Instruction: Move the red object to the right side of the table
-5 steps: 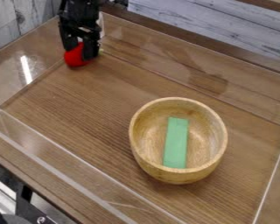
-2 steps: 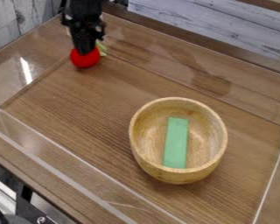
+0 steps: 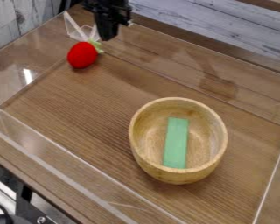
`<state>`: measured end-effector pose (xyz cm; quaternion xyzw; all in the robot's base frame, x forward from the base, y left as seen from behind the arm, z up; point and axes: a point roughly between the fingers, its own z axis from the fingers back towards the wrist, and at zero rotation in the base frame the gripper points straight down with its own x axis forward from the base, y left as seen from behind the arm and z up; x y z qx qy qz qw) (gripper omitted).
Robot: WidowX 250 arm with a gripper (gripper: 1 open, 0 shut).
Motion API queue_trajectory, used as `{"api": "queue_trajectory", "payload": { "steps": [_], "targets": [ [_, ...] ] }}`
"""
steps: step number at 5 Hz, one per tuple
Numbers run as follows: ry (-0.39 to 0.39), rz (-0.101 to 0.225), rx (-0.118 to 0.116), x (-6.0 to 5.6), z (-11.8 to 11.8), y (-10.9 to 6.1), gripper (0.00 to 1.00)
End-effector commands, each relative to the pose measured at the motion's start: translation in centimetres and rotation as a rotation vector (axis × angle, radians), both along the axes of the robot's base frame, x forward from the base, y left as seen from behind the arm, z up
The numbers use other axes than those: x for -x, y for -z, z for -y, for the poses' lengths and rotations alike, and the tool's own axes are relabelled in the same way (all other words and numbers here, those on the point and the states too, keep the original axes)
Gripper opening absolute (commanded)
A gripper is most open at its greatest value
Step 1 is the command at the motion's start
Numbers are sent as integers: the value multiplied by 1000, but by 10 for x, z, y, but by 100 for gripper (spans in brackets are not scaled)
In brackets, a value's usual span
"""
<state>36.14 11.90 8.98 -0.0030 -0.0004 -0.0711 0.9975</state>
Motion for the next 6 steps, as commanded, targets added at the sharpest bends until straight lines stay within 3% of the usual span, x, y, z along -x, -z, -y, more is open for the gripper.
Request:
{"api": "queue_trajectory", "payload": {
  "steps": [1, 4, 6],
  "targets": [
    [-3, 86, -21, -13, -1, -26, 100],
    [-101, 30, -48, -13, -66, 10, 100],
    [-139, -26, -58, -12, -86, 37, 100]
  ]
}}
